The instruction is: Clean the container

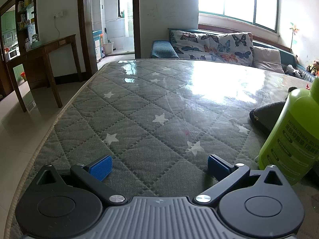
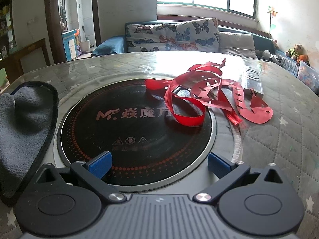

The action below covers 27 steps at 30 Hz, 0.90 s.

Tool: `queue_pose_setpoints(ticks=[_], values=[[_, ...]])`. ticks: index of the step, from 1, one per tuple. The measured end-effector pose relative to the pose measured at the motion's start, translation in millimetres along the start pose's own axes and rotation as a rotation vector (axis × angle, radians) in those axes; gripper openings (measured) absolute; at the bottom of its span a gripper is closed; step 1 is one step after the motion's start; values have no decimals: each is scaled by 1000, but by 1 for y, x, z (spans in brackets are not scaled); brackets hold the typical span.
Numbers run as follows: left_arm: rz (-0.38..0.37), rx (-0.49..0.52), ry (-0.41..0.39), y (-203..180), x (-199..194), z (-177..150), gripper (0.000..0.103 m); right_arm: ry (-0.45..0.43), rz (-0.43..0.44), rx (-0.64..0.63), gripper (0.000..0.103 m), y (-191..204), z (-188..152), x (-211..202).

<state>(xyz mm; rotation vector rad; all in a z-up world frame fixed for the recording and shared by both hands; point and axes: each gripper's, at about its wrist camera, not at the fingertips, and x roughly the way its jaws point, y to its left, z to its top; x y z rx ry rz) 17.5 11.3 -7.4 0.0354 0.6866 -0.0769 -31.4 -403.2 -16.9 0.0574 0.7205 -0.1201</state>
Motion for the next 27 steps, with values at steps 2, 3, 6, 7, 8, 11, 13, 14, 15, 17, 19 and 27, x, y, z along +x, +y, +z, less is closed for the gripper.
queue_pose_setpoints(ticks=[2, 3, 6, 7, 8, 11, 13, 14, 15, 17, 19, 27], values=[[0, 0, 0, 0, 0, 0, 103, 0, -2, 1, 103, -1, 1, 1], [0, 0, 0, 0, 0, 0, 103, 0, -3, 2, 103, -1, 1, 1], [1, 1, 0, 0, 0, 0, 103, -1, -6, 5, 103, -2, 2, 3], [1, 1, 0, 0, 0, 0, 103, -1, -7, 6, 103, -3, 2, 4], [1, 1, -1, -1, 2, 1, 103, -1, -9, 8, 103, -3, 2, 5], [0, 0, 0, 0, 2, 2, 103, -1, -10, 9, 103, -4, 3, 5], [0, 0, 0, 0, 2, 3, 103, -1, -10, 9, 103, -4, 3, 6], [0, 0, 0, 1, 3, 3, 103, -1, -10, 9, 103, -4, 3, 6], [0, 0, 0, 1, 3, 3, 103, -2, -10, 9, 103, -4, 3, 6], [0, 0, -1, 1, 3, 3, 103, -2, -10, 9, 103, -5, 3, 6], [0, 0, -1, 1, 3, 3, 103, -2, -11, 10, 103, -5, 3, 6], [-1, -3, 0, 4, 5, 3, 103, -3, -12, 10, 103, -4, 2, 5]])
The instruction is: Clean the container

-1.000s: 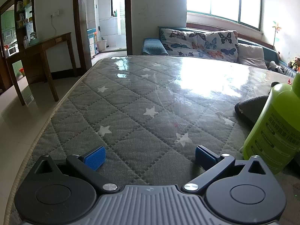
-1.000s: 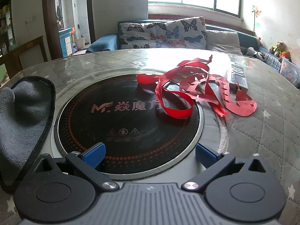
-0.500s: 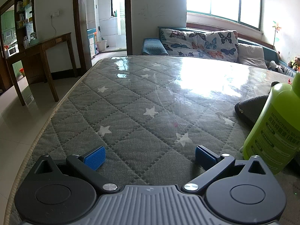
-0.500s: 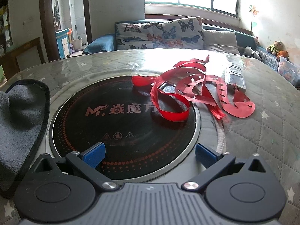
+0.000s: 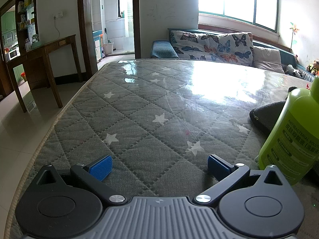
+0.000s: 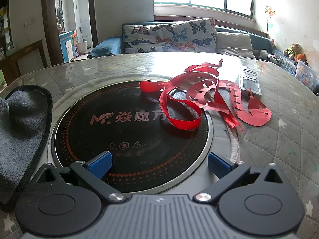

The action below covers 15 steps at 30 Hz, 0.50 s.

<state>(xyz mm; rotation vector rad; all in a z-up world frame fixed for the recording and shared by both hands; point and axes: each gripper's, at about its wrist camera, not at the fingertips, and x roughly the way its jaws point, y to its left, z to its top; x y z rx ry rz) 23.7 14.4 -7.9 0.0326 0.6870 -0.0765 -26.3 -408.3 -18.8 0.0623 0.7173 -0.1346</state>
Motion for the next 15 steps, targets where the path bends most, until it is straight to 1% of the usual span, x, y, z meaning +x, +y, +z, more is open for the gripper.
queue_pose_setpoints(ticks=[15], values=[[1, 1, -1, -2, -3, -2, 103, 0, -1, 1, 103, 1, -1, -2]])
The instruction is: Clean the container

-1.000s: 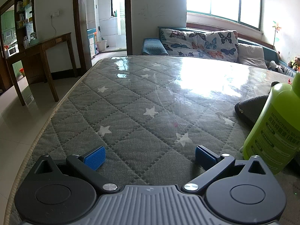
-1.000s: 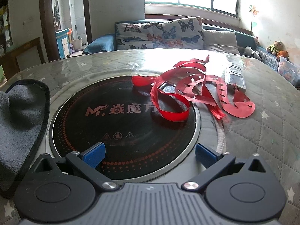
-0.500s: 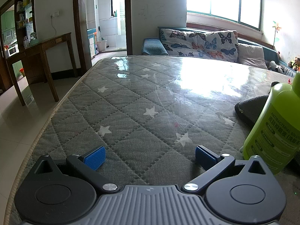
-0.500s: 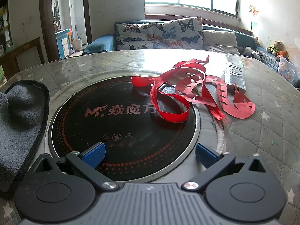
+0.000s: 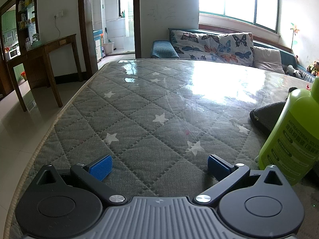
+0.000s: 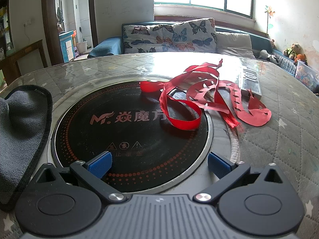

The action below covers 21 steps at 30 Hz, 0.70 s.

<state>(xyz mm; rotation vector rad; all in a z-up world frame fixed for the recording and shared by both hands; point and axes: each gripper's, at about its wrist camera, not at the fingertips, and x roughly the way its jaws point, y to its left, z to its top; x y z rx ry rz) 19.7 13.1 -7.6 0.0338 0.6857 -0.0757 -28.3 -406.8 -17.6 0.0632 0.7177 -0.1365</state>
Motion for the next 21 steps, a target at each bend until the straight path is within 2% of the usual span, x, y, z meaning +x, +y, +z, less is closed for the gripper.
queue_pose_setpoints(ticks=[21], values=[[1, 2, -1, 1, -6, -4, 103, 0, -2, 1, 103, 2, -1, -1]])
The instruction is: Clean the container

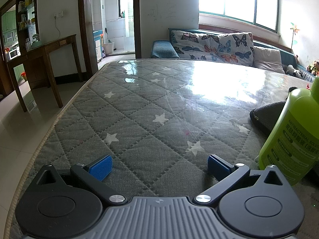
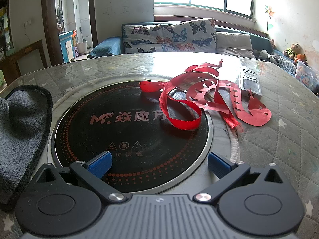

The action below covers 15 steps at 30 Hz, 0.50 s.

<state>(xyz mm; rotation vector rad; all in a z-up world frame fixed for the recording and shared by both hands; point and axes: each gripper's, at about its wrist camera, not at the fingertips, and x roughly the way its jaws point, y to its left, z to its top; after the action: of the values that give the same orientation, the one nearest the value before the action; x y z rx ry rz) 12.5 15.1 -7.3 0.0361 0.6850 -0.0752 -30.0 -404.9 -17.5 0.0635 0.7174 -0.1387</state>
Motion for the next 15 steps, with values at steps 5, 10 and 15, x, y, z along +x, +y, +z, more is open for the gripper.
queue_pose_setpoints(ticks=[5, 10, 15], values=[[1, 0, 1, -2, 6, 5, 103, 0, 0, 0, 103, 0, 0, 0], [1, 0, 1, -2, 6, 5, 103, 0, 0, 0, 103, 0, 0, 0], [1, 0, 1, -2, 5, 4, 103, 0, 0, 0, 103, 0, 0, 0]])
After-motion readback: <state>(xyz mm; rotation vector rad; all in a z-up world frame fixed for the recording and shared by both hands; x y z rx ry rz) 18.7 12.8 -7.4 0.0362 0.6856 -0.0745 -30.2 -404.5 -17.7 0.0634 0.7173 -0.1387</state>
